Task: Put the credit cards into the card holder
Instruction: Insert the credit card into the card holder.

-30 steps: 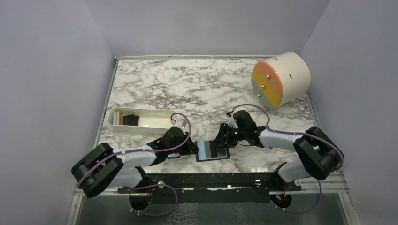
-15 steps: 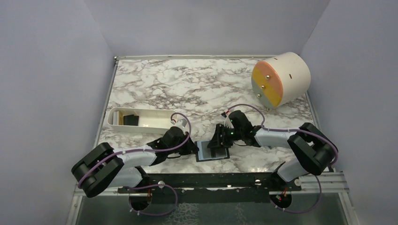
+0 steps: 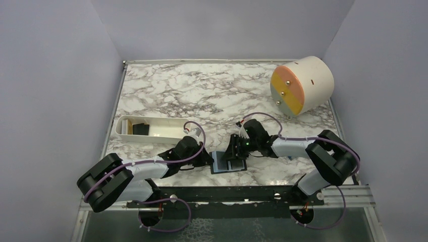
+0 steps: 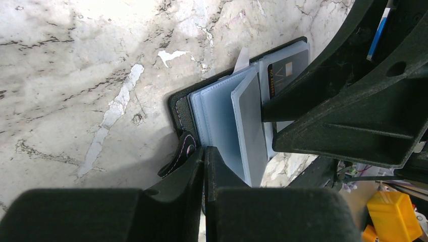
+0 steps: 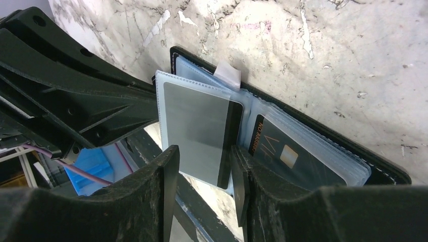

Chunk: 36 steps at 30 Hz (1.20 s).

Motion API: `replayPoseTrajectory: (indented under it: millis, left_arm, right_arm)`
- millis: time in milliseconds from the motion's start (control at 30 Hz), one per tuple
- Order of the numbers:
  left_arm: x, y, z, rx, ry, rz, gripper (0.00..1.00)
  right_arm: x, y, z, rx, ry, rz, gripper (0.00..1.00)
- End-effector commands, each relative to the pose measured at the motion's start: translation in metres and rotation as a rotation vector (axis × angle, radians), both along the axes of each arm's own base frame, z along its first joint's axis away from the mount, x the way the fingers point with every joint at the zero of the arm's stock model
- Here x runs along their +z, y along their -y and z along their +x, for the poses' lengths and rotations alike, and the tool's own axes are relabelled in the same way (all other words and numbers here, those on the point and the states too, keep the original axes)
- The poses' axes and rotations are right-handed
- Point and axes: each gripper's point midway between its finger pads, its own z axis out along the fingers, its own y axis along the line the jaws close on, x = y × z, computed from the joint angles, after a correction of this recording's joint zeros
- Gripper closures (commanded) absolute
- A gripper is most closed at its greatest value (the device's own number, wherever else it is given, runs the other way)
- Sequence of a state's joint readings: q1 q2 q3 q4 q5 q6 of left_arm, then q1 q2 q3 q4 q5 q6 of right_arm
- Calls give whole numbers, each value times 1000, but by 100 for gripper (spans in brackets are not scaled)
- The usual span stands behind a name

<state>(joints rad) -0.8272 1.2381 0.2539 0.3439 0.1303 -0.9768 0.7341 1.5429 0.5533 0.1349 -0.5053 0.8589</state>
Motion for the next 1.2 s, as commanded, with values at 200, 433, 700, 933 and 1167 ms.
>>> replayPoseTrajectory:
  millis: [200, 433, 700, 933, 1167]
  left_arm:
    - [-8, -2, -10, -34, -16, 24, 92]
    - [-7, -2, -9, -33, -14, 22, 92]
    - [-7, -2, -9, -31, -12, 23, 92]
    - [-6, -2, -9, -31, -9, 20, 92]
    - [-6, -2, -9, -32, -10, 20, 92]
  right_arm:
    - [20, -7, 7, 16, 82, 21, 62]
    - [7, -10, -1, 33, 32, 36, 65]
    - [16, -8, 5, 28, 69, 12, 65]
    - [17, 0, 8, 1, 92, -31, 65]
    - [7, 3, 12, -9, 92, -76, 61]
